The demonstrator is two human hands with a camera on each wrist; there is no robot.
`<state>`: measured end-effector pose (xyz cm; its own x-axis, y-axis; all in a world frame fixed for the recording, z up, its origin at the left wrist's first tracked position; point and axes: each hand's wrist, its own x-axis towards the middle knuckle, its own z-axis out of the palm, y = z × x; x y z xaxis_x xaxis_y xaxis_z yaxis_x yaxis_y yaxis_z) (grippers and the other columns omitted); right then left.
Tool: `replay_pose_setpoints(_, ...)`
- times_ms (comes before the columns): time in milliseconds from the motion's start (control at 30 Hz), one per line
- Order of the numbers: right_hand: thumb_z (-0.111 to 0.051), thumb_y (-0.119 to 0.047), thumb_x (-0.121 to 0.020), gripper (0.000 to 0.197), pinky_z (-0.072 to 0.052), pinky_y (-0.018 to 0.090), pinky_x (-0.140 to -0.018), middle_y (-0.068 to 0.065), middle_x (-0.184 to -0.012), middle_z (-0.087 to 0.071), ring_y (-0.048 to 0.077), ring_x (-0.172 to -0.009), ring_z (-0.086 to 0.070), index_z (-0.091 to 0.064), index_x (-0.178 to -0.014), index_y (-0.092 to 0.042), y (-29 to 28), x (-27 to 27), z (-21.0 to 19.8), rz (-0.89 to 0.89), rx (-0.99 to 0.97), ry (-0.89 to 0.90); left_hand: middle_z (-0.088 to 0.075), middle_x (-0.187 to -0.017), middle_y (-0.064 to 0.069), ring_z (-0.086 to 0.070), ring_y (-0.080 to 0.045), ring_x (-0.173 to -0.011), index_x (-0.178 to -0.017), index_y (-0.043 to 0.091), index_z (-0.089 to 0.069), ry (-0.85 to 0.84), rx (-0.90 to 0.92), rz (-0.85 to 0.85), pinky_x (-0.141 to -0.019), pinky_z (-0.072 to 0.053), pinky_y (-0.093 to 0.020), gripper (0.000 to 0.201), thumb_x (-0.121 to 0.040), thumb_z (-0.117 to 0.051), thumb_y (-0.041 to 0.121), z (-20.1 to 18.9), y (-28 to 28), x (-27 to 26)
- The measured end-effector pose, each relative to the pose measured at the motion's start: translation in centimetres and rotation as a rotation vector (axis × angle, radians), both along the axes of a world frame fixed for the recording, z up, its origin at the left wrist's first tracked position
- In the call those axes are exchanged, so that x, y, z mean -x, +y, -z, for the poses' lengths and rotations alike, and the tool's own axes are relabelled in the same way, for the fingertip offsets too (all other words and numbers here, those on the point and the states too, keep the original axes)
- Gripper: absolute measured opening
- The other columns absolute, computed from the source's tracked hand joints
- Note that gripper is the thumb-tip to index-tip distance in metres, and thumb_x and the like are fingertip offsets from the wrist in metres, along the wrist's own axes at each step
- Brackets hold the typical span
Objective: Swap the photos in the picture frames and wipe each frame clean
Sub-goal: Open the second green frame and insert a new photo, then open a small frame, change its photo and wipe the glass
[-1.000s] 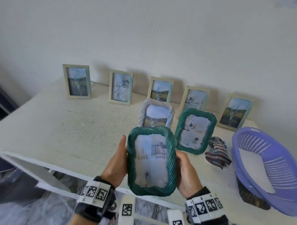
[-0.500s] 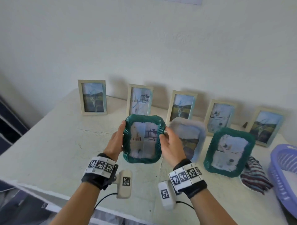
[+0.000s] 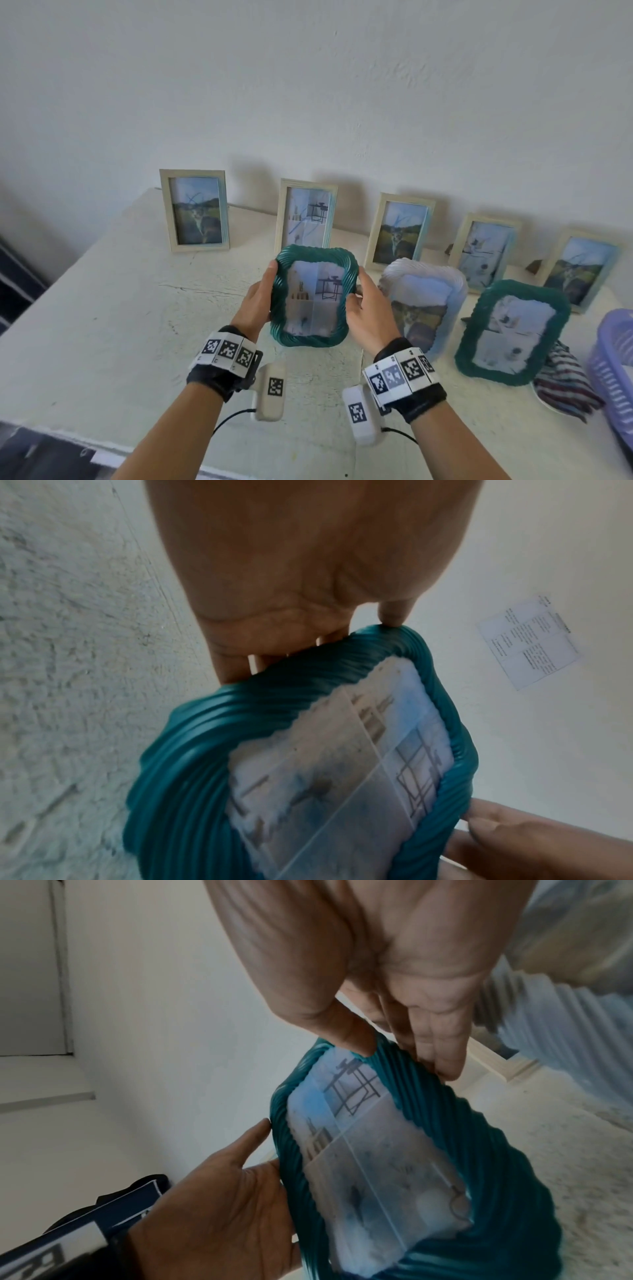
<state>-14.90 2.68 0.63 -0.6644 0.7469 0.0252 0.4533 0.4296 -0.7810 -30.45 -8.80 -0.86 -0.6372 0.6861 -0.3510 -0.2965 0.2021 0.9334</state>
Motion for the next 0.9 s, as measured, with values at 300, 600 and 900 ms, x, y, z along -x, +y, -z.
replay_pose_setpoints(300,-0.048,-0.02,-0.098,0.058,-0.041,0.029,-0.106,0.004,-0.145,-0.044,0.011,-0.128,-0.048,-0.025,-0.151,-0.016,-2.3,-4.5,-4.2,-0.092,-0.045,0.103,-0.053,-0.125,0.001,-0.053,-0.016,-0.112,-0.121,0.026,-0.057,0.602,0.056,-0.08,-0.08,-0.044,-0.02,0.037,-0.096,-0.042,0.049,-0.4,-3.0,-1.2)
replay_pose_setpoints(600,-0.051,-0.021,-0.098,0.044,-0.05,0.017,-0.088,-0.004,-0.112,-0.068,0.002,-0.102,-0.064,-0.043,-0.141,-0.022,0.7,-13.1,-8.2,-0.077,0.054,0.236,-0.063,-0.103,0.009,-0.062,-0.004,-0.094,-0.105,0.023,-0.062,0.789,-0.27,-0.071,-0.072,-0.048,-0.011,0.035,-0.088,-0.047,0.05,-7.0,0.6,-10.3)
replay_pose_setpoints(900,-0.052,-0.013,-0.097,0.031,-0.056,0.039,-0.083,0.002,-0.101,-0.07,0.017,-0.089,-0.07,-0.052,-0.125,-0.027,12.5,-25.9,-11.5,0.184,0.008,0.354,-0.068,-0.092,0.01,-0.064,-0.005,-0.084,-0.103,0.017,-0.065,0.601,-0.419,0.318,-0.071,-0.052,-0.022,0.021,-0.092,-0.055,0.032,-10.8,15.4,-24.0)
